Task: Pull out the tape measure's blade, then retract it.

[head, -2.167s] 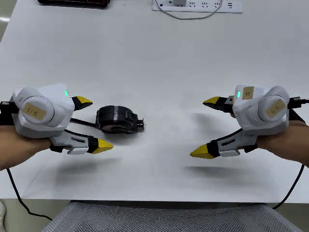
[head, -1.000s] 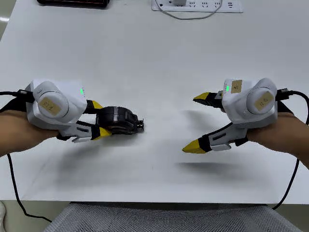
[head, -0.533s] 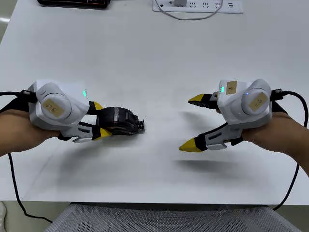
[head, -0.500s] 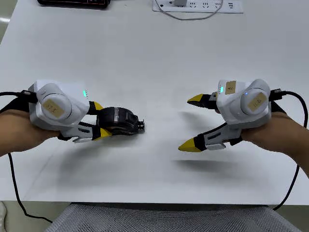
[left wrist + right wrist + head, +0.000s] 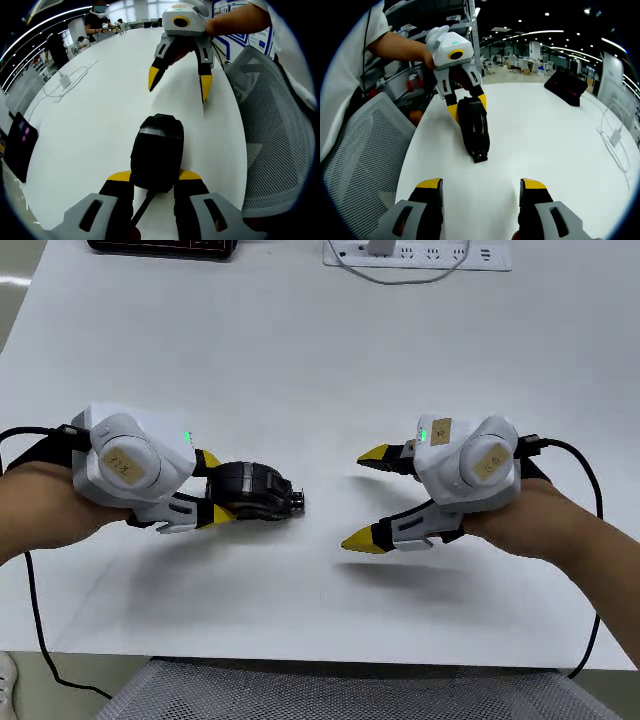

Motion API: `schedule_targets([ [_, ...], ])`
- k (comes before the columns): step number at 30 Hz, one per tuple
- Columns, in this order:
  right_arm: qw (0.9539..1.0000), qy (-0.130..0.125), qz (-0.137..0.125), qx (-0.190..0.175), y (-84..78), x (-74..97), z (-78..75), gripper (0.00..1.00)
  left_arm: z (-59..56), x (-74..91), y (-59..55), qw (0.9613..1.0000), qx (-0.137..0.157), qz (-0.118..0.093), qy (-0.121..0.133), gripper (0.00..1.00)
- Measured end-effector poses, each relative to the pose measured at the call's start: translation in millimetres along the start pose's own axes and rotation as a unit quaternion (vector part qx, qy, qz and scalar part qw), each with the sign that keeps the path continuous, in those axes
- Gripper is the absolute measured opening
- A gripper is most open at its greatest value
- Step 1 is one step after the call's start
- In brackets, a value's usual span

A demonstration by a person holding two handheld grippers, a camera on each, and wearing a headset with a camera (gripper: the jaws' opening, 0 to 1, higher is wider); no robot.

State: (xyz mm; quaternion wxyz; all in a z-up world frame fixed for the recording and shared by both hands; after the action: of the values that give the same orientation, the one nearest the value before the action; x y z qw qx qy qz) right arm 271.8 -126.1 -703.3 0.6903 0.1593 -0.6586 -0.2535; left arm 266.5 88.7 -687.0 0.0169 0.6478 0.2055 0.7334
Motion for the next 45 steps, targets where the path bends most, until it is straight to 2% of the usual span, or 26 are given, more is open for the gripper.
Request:
schedule_targets([
  [17, 0.9997, 0.002, -0.01, 0.02, 15.8, -22.2, -3.6, 0.44, 2.4, -0.1, 1.8, 0.9995, -0.031, 0.001, 0.0, 0.25],
  [45, 0.9984, 0.007, -0.021, 0.053, 28.9, -42.1, -3.9, 0.17, 2.7, -1.5, 1.0, 0.9996, -0.026, -0.002, -0.005, 0.25],
])
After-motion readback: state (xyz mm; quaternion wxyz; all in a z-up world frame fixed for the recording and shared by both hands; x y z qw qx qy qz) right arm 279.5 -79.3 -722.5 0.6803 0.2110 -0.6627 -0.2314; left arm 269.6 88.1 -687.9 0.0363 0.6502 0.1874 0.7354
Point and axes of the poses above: the centre of the closed fingertips' face, and the gripper's own axes: x roughly backward along the fingers, z roughly to its left, y roughly out of its top, the point moved 8 cm from there along x, roughly backward along the fingers, and after that the axes turned 15 degrees about z, right-handed, at the moved point
